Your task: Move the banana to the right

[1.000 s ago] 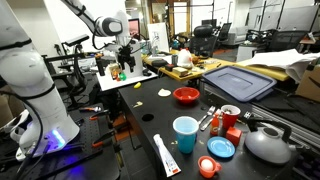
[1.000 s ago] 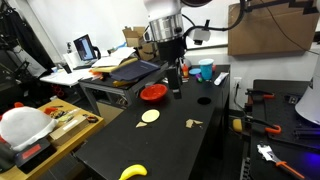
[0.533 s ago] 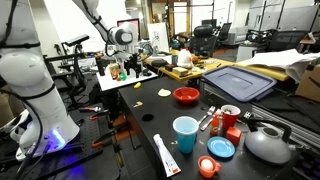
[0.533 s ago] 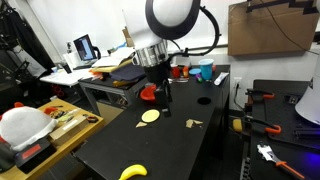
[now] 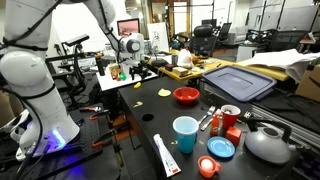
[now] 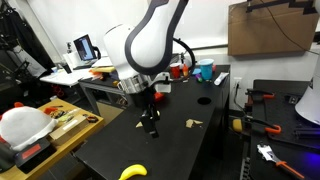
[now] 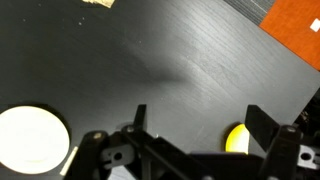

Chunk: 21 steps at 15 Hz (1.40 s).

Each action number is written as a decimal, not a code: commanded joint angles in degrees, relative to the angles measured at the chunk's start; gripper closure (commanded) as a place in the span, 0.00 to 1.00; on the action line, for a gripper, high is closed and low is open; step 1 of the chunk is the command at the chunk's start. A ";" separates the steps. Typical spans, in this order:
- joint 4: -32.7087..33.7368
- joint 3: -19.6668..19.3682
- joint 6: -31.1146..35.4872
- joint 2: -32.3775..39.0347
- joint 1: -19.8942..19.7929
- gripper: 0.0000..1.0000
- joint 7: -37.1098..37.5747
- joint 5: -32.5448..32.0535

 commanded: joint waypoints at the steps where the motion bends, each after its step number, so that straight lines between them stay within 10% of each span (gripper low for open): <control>1: 8.53 0.69 -1.69 6.84 1.70 0.00 -1.31 -0.89; 16: 29.89 3.61 -4.46 26.04 7.16 0.00 -3.86 -0.81; 17: 30.38 3.28 -4.86 26.50 7.61 0.25 -3.91 -1.40; 21: 31.31 2.32 -6.76 26.78 8.85 0.51 -3.62 -3.81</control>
